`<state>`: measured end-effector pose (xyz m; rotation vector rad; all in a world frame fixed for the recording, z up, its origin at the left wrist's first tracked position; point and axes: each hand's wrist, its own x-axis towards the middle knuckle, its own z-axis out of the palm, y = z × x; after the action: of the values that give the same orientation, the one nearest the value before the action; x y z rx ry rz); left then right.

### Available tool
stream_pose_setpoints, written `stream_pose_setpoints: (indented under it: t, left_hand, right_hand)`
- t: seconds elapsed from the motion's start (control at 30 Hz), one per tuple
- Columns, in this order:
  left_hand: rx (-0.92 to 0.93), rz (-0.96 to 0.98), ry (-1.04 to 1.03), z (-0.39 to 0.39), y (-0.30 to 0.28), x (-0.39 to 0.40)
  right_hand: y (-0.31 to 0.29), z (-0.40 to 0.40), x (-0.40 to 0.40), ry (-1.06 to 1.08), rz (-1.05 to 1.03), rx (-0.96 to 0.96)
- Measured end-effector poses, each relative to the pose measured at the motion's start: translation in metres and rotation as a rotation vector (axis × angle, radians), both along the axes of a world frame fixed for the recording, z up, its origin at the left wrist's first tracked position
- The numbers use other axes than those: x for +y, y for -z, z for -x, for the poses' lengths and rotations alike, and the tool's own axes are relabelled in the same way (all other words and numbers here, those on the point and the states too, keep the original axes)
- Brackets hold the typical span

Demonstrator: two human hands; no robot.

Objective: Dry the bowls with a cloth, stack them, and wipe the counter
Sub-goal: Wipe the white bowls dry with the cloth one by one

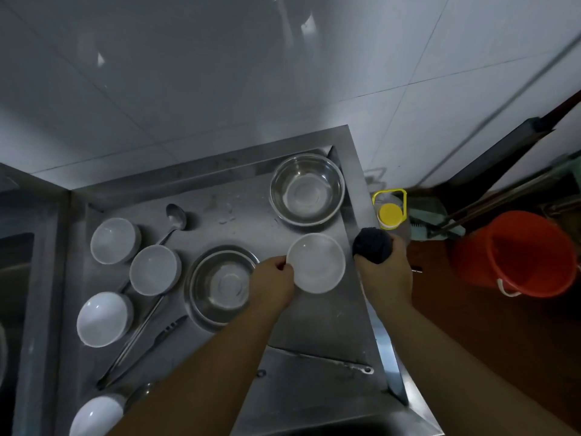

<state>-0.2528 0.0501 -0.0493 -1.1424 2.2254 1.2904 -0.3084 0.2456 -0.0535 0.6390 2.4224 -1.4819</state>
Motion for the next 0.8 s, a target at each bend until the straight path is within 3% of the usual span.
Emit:
stream_pose_setpoints:
  t: [0.33, 0.57, 0.8]
  left_hand:
    - [-0.046, 0.125, 0.187, -0.016, -0.023, -0.016]
    - [-0.034, 0.216, 0.260, -0.085, -0.053, -0.059]
    - [-0.059, 0.260, 0.238, -0.203, -0.062, -0.134]
  right_hand:
    - [-0.026, -0.035, 0.003, -0.087, 0.148, 0.050]
    - [-0.050, -0.078, -0.047, -0.259, 0.151, 0.010]
    - [-0.064, -0.146, -0.113, -0.538, 0.163, -0.027]
